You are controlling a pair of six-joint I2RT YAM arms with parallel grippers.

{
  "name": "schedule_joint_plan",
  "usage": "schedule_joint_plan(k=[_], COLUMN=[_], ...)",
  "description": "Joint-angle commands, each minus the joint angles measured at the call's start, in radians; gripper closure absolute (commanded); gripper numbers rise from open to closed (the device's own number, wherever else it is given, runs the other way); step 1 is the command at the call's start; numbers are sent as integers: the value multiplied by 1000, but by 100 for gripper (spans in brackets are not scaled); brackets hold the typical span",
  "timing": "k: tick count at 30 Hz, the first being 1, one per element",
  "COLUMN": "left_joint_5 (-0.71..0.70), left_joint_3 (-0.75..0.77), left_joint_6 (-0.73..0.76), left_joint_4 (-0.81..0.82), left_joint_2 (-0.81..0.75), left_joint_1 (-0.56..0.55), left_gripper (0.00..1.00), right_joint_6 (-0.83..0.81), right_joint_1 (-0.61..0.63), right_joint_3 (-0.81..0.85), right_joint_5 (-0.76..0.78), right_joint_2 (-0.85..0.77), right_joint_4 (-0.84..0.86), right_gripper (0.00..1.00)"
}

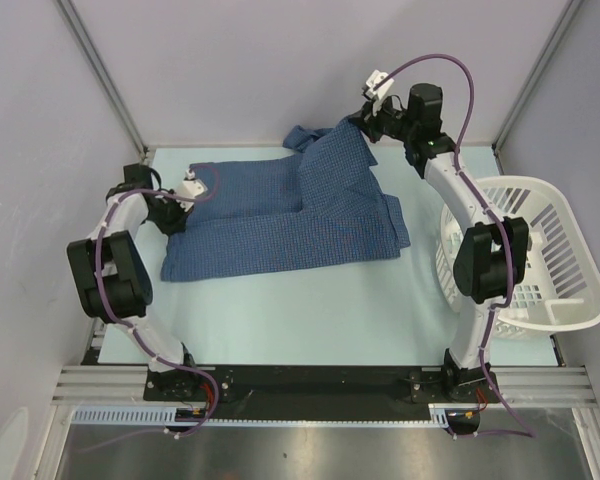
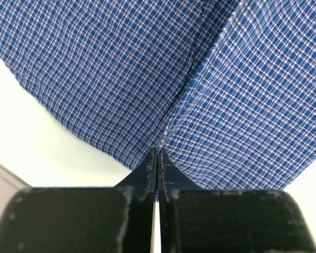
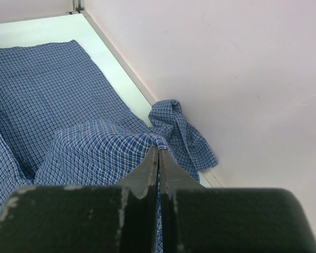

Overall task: Fold and stack the long sleeve shirts
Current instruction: Fold the shirt

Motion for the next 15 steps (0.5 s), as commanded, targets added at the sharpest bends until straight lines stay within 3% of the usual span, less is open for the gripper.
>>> schedule_joint_plan(k=[1,10,15], left_joint_5=[-28,-52,-77], left_joint_3=[12,4,14], left_joint_6=[-23,-25,-96], left_joint_4=[38,40,66], left_joint_2=[18,30,53], left_joint_1=[-21,-24,-24], left_gripper=[100,100,99], right_joint_6=[-8,-25,-20], right_joint_1=[1,27,53], right_joint_3=[22,-33,-55], right_joint_5=[-26,-35,20], right_joint_2=[9,30,82], right_joint_4=[80,79,129], right_gripper=[100,100,100])
